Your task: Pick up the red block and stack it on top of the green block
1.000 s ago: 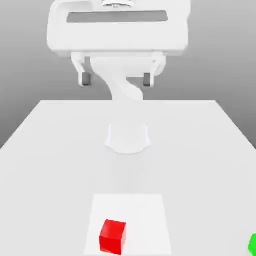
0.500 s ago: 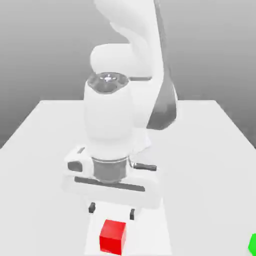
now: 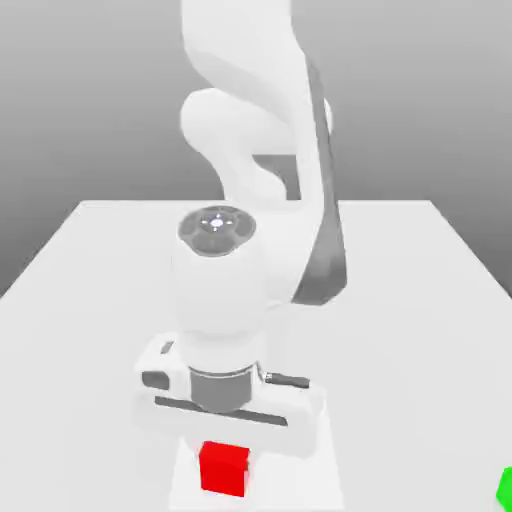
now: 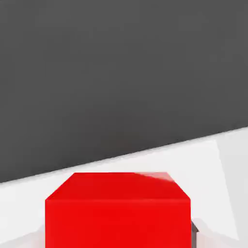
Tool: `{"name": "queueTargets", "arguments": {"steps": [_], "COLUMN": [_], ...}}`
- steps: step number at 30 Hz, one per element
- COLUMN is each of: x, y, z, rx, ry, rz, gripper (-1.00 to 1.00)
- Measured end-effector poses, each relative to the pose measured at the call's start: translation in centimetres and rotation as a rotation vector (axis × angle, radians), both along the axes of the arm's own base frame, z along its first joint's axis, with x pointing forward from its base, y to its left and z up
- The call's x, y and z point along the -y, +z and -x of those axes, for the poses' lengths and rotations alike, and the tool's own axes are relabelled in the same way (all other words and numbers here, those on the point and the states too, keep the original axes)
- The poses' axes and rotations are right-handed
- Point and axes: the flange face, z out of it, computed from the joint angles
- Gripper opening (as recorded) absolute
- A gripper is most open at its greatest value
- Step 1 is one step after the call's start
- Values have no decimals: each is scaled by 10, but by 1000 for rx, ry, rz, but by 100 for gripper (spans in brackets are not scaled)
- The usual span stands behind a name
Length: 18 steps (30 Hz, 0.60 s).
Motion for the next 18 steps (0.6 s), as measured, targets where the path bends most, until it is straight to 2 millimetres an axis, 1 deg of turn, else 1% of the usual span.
{"name": "queueTargets", "arguments": {"steps": [1, 3, 5, 8, 11, 12, 13, 14, 15, 18], "x": [-20, -69, -118, -193, -268, -293, -318, -332, -339, -339], "y": [6, 12, 18, 25, 32, 27, 14, -3, -14, -14], "z": [-8, -23, -33, -36, -29, -26, -22, -20, -18, -18], "rx": [-1, -4, -5, -5, -4, -3, -2, -1, -1, -1], "ry": [58, 198, 331, 520, 705, 766, 827, 861, 878, 878], "rz": [0, 1, 2, 1, -2, -2, -1, -1, -1, -1], "gripper": [-100, -100, -100, -100, -100, -100, -100, -100, 100, 100]}}
